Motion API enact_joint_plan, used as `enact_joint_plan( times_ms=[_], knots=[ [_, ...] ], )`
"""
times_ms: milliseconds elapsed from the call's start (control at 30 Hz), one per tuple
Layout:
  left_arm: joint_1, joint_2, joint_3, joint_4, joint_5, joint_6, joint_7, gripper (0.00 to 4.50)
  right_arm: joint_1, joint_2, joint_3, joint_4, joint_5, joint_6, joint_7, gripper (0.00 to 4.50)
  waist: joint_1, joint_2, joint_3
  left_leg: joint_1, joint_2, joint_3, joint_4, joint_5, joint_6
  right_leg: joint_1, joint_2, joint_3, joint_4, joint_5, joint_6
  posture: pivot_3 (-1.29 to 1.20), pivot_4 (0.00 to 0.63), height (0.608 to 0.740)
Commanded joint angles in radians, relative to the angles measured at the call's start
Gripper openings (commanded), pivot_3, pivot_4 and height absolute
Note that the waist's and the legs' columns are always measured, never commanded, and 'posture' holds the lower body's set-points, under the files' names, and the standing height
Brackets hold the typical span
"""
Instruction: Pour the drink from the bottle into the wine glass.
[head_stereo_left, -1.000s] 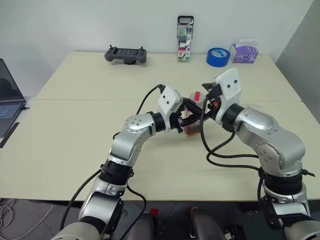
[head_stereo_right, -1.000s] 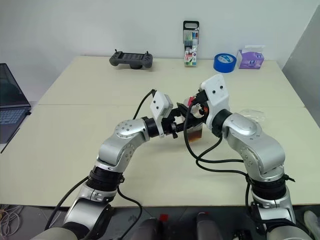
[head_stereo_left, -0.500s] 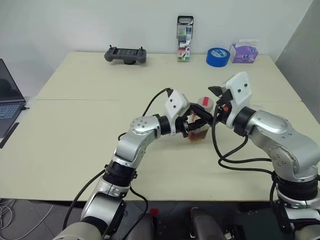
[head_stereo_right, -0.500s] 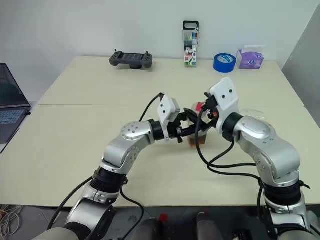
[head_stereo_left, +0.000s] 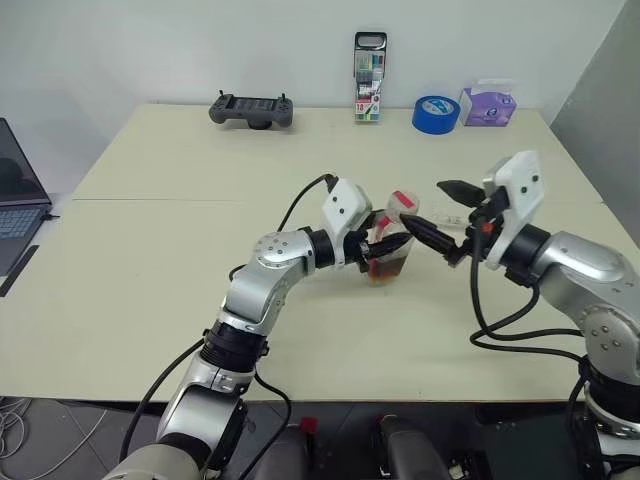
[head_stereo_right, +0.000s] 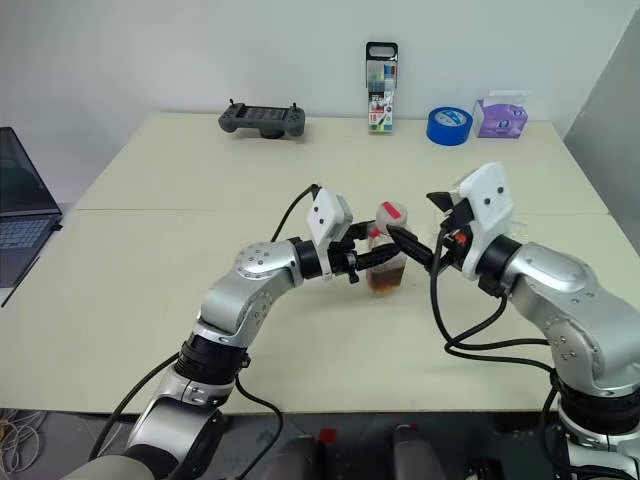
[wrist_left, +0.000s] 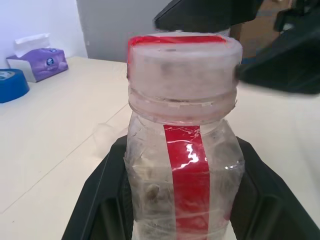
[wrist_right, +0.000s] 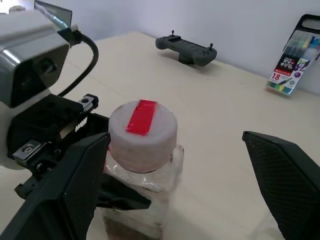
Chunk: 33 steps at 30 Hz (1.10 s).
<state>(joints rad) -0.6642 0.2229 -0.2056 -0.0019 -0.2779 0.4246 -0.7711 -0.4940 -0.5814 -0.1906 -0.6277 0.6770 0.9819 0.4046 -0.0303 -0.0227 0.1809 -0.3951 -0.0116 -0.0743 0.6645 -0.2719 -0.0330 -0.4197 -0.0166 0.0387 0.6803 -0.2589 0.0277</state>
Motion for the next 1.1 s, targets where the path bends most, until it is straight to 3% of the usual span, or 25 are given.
enact_joint_plan(
  times_ms=[33,300,567,1100],
  knots=[
    [-0.012,-0.006,0.018,-0.033,-0.011,-0.032,0.002,1.95,-0.073,0.034,0.018,-0.051,0.02,0.014,-0.063,4.5,-0.001,0.0,0.0,0.0,0.0,0.0,0.0,0.0,0.0,0.0,0.0,0.0,0.0,0.0,0.0,0.0,0.15,0.74],
    [0.0,-0.011,0.023,-0.037,-0.009,-0.041,0.012,1.95,-0.103,0.133,0.108,-0.039,-0.018,0.036,-0.18,4.5,0.001,0.0,0.0,-0.001,0.0,-0.001,0.0,0.0,0.0,0.0,0.0,0.0,0.0,0.0,0.0,0.0,0.15,0.74],
    [-0.004,-0.014,0.023,-0.029,-0.005,-0.054,0.019,1.95,-0.12,0.138,0.196,0.007,-0.112,0.026,-0.222,4.5,0.001,0.0,0.0,-0.001,0.0,0.0,0.0,0.0,0.0,0.0,-0.001,0.0,0.0,0.0,0.0,0.0,0.15,0.74],
    [-0.004,-0.017,0.022,-0.037,-0.003,-0.051,0.024,1.95,-0.208,0.227,0.18,0.096,-0.2,0.039,-0.267,4.5,0.001,0.0,0.0,-0.001,0.0,-0.001,0.0,0.0,0.0,0.0,-0.001,0.0,0.0,0.0,0.0,0.0,0.15,0.74]
  ],
)
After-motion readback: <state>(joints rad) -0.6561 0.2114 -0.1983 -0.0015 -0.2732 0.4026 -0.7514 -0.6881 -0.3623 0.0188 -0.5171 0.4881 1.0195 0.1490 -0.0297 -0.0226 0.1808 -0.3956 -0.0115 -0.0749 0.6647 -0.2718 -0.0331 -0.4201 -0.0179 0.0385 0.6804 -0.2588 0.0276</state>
